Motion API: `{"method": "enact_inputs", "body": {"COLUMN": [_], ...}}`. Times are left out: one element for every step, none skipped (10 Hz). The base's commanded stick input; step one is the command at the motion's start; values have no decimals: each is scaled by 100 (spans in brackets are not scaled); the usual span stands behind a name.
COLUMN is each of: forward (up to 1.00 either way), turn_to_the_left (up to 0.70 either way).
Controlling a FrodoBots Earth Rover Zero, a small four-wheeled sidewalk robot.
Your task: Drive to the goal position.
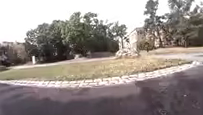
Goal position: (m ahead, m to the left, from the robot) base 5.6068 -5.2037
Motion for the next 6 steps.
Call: {"method": "enact_inputs", "body": {"forward": [70, 70, 70, 70, 70, 70], "turn_to_the_left": [0, 0, 0, 0, 0, 0]}}
